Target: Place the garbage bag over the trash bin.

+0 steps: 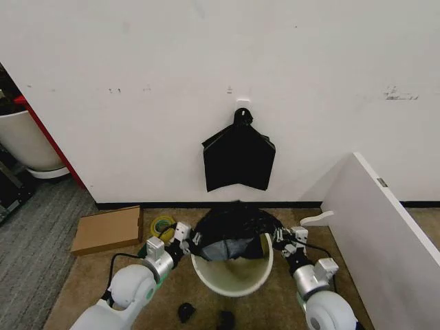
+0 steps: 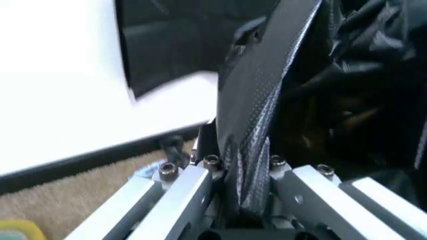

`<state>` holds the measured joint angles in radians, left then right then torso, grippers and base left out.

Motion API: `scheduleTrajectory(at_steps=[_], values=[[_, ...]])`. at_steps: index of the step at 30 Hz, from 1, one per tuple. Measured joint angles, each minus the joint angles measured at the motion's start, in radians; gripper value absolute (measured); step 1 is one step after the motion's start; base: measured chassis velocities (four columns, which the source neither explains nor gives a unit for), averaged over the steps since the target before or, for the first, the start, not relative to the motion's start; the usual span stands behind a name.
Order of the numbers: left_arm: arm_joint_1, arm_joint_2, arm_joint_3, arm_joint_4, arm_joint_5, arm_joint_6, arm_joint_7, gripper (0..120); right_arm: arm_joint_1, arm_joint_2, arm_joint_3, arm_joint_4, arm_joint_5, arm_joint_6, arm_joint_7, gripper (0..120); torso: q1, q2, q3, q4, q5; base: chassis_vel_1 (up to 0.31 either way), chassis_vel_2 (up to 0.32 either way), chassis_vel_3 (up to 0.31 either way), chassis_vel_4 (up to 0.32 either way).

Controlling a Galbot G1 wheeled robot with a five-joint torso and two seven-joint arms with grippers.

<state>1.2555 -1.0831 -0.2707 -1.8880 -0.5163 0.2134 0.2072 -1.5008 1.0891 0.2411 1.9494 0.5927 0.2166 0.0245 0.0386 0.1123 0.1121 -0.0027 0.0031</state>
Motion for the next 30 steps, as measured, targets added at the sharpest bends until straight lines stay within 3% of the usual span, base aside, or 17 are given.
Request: scheduleTrajectory(at_steps=[6,8,12,21,25,30], values=[[-0.012,0.004,-0.056,-0.045,-0.079,0.037,-0.010,1,0.015,0.009,-0.019,-0.133,-0.054,0.153,-0.180,0,0.000,0.000,0.000,-0.0001,0.0001,0.000,0.000,0.000,0.000],[-0.021,0.011,-0.085,-0.070,-0.131,0.067,-0.039,1,0.042,0.024,-0.023,-0.239,-0.093,0.248,-0.303,0,0.000,0.000,0.000,0.0001,0.0004,0.000,0.000,0.000,0.000],[-0.021,0.019,-0.106,-0.092,-0.188,0.097,-0.066,1,0.073,0.045,-0.033,-0.313,-0.135,0.309,-0.363,0,0.000,0.000,0.000,0.0000,0.0001,0.000,0.000,0.000,0.000],[-0.013,-0.015,-0.108,-0.145,-0.263,0.113,-0.131,1,0.177,0.127,-0.045,-0.476,-0.350,0.388,-0.354,0,0.000,0.000,0.000,0.0002,0.0000,0.000,0.000,0.000,0.000],[-0.012,-0.024,-0.103,-0.155,-0.268,0.104,-0.144,1,0.193,0.145,-0.052,-0.489,-0.371,0.396,-0.320,1,0.000,0.000,0.000,0.0001,0.0003,0.000,0.000,0.000,0.000],[-0.018,-0.024,-0.099,-0.131,-0.239,0.081,-0.149,1,0.176,0.123,-0.060,-0.430,-0.275,0.431,-0.310,22,0.000,0.000,0.000,0.0002,0.0001,0.000,0.000,0.000,0.000]])
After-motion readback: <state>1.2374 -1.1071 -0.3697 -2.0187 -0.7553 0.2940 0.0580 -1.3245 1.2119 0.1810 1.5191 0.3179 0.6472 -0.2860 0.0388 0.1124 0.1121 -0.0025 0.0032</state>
